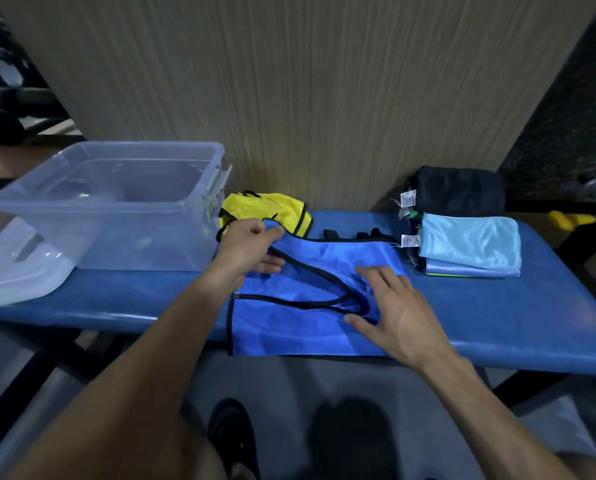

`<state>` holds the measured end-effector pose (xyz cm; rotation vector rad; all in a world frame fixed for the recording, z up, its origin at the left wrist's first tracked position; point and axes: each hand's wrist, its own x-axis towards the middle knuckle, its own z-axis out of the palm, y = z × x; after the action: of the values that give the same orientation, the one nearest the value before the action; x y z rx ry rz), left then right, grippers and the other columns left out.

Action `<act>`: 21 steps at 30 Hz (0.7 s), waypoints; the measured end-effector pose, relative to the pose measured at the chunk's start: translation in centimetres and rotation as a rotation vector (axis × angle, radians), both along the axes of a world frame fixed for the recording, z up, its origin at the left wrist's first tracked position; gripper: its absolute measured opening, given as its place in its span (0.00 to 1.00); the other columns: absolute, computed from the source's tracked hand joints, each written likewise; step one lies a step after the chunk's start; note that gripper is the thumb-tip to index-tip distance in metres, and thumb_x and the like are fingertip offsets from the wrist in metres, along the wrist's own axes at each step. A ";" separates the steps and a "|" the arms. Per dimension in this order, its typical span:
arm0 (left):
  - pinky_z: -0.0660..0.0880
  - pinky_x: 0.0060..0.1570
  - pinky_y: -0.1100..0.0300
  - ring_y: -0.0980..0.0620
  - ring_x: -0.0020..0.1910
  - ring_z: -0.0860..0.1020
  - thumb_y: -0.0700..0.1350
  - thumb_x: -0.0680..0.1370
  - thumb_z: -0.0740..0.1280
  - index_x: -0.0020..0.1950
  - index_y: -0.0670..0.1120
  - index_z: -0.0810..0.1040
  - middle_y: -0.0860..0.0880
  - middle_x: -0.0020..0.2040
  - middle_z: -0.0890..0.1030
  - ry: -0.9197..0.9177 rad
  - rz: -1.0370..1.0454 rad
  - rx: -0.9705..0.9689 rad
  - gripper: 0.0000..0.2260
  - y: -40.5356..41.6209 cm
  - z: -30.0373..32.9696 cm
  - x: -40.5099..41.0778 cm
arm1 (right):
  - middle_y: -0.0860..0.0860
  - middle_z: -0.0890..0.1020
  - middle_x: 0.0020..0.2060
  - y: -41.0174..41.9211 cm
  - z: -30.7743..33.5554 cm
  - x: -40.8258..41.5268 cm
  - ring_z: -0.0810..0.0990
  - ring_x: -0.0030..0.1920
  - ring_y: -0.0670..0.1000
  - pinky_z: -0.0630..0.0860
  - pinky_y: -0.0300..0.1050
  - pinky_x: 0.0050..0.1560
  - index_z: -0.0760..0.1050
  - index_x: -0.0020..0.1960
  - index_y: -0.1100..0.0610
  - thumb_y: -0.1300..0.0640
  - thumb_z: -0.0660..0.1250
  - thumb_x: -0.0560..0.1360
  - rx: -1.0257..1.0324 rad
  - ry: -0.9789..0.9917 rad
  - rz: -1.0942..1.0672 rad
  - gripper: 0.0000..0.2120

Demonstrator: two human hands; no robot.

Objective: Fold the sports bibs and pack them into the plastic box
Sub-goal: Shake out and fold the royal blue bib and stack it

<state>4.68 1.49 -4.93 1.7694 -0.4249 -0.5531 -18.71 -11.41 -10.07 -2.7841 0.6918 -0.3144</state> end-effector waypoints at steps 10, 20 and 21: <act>0.81 0.31 0.54 0.42 0.33 0.85 0.50 0.80 0.72 0.45 0.46 0.69 0.45 0.44 0.80 0.022 -0.026 -0.087 0.14 0.1 0.8 -0.3 | 0.51 0.77 0.66 3.7 0.1 3.8 0.83 0.50 0.59 0.74 0.50 0.39 0.71 0.72 0.54 0.60 0.57 0.76 -0.323 0.154 0.290 0.25; 0.78 0.27 0.57 0.45 0.32 0.83 0.49 0.80 0.72 0.42 0.45 0.70 0.42 0.40 0.78 0.032 -0.041 -0.114 0.14 0.2 1.3 0.3 | 0.53 0.76 0.53 4.7 2.7 7.1 0.79 0.44 0.52 0.80 0.44 0.42 0.72 0.67 0.55 0.61 0.67 0.77 -0.608 0.745 0.117 0.19; 0.79 0.27 0.57 0.45 0.31 0.83 0.49 0.80 0.72 0.41 0.46 0.69 0.43 0.39 0.78 0.034 -0.040 -0.117 0.15 0.3 1.2 0.3 | 0.52 0.74 0.49 4.8 3.0 7.2 0.78 0.41 0.51 0.79 0.42 0.39 0.75 0.63 0.56 0.63 0.67 0.77 -0.614 0.771 0.106 0.16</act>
<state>5.02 1.77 -3.73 1.6400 -0.4603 -0.5745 -11.55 -6.58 -7.11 -3.5139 0.6629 0.7376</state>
